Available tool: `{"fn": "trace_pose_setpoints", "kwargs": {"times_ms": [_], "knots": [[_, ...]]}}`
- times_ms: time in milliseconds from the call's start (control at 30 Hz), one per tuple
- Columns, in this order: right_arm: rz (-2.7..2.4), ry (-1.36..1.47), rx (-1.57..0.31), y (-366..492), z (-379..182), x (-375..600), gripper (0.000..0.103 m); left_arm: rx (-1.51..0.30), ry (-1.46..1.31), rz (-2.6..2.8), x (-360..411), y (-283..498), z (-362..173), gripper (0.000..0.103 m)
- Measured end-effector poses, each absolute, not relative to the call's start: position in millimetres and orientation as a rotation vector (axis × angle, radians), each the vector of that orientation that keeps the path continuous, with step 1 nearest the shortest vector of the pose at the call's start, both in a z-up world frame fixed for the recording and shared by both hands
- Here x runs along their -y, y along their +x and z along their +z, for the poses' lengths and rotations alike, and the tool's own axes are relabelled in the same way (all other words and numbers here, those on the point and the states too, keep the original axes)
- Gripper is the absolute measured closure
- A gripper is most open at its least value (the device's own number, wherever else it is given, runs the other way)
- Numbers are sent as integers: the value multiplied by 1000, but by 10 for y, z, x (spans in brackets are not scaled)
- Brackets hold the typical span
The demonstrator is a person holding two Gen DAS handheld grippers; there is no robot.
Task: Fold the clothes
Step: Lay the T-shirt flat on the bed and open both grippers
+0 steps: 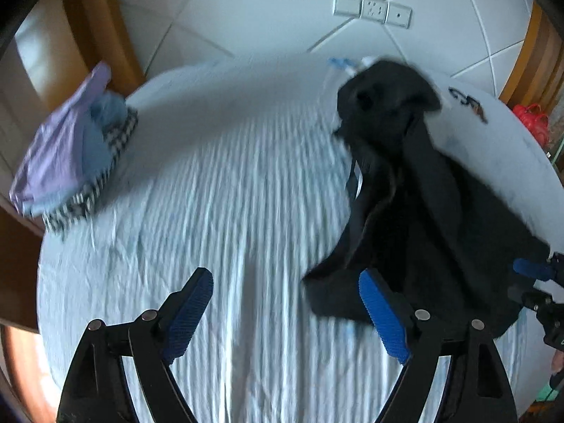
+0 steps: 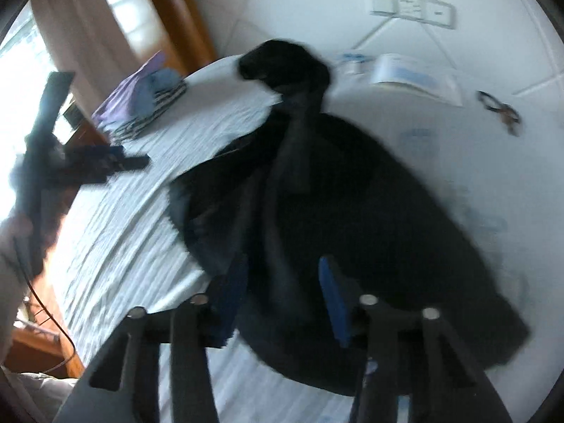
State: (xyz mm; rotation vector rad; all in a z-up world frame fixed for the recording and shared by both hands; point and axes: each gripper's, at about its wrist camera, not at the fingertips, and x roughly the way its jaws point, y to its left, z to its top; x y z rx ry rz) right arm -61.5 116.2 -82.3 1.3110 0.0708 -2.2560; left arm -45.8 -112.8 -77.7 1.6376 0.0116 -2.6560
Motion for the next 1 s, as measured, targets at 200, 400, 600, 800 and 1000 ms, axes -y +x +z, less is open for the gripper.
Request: {"fn": "trace_pose_setpoints", "kwargs": {"times_ms": [200,400,600,800,1000], "knots": [[-2198,1349,-97,-615,-1024,-627,69,-11,1670,-2727,1047,-461,-1054,28],[-2276,1444,-203,-706,-1336,-445,72,63,1803,-2710,837,-582,-1334,49],[-2504,1397,-189,-889,-960,-960,99,36,1825,-2711,709,-528,-1279,84],[-2711,1404,-226,-1645,-684,-2107,99,-48,1817,-2667,753,-525,-1200,86],[-2884,1466,-277,-2573,-541,-3342,99,-83,1794,-2567,654,-548,-1266,86]]}}
